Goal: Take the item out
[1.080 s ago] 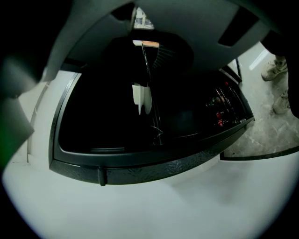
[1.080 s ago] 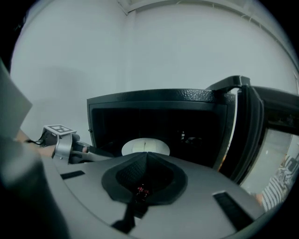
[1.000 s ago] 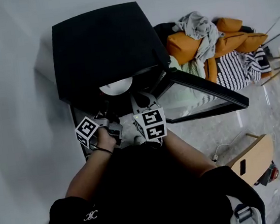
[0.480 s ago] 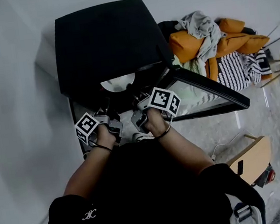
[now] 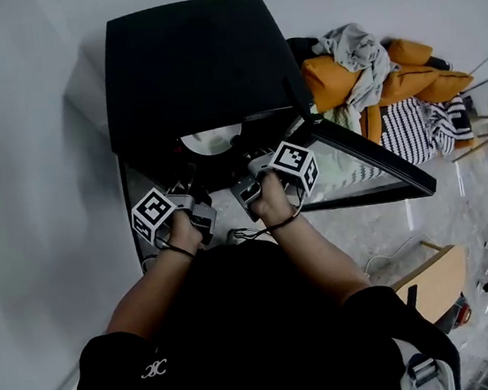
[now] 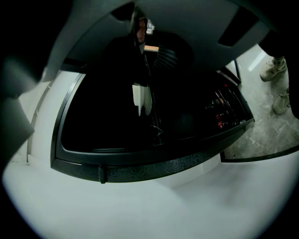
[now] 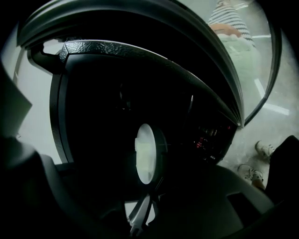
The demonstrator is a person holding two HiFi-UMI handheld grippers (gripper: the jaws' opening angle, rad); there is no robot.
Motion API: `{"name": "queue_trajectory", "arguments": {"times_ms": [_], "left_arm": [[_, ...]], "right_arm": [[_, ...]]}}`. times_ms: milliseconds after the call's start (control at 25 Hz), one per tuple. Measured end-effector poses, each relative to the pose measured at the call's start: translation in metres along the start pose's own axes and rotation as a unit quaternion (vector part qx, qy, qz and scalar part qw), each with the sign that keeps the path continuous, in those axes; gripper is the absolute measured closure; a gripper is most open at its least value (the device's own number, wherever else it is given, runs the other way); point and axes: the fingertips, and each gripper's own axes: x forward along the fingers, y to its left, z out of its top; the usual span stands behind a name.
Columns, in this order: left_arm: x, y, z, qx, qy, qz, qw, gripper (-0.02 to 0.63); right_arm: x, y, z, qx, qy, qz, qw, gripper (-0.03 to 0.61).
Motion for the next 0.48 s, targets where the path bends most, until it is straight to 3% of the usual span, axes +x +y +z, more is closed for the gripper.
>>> {"name": "queue_trajectory", "arguments": {"times_ms": [480], "left_arm": [[0.000,0.003,-0.001,-0.006,0.007,0.006,0.9999,0.568]], "right_arm": [[0.011,-0.002,-0.003,0.027,0.012,-0.048,0.998,0.425]]}}
